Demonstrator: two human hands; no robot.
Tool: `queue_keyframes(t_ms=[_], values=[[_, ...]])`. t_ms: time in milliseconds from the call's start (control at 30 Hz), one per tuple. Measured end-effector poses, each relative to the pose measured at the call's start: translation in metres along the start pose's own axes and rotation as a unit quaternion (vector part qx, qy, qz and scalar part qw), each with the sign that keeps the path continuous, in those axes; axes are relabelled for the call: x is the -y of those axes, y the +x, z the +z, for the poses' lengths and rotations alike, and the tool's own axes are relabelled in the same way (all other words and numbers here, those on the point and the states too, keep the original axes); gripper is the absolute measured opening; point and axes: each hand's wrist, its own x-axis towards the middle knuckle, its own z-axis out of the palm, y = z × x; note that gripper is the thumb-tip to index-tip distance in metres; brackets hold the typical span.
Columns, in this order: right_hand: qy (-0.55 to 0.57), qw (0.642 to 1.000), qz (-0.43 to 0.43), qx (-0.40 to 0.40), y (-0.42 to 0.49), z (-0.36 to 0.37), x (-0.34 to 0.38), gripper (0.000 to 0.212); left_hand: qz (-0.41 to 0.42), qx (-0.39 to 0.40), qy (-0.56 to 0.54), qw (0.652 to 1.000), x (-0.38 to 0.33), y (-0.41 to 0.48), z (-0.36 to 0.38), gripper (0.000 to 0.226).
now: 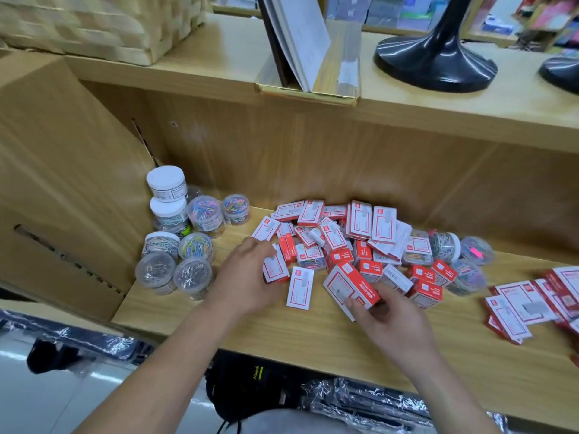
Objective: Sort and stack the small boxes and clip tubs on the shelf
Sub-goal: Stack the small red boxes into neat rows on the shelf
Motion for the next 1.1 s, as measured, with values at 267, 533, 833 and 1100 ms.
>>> queue_keyframes(t_ms=[267,533,833,1100], values=[[0.006,0.999,0.005,-0.031,-0.005,0.002,-0.004,0.029,-0.003,-0.113,-0.086,0.990,-0.025,-0.030,0.022,0.057],[0.026,0.999,0.000,-0.021,-0.005,0.002,-0.007,0.026,-0.002,-0.101,-0.069,0.992,-0.037,-0.046,0.055,0.063],[0.048,0.998,-0.010,-0.041,-0.006,0.002,-0.002,0.026,-0.002,-0.105,-0.031,0.994,-0.034,-0.045,0.062,0.062],[0.120,0.993,0.004,-0.001,-0.003,0.000,-0.001,0.017,-0.075,-0.113,-0.233,0.963,-0.034,-0.043,0.053,0.057]])
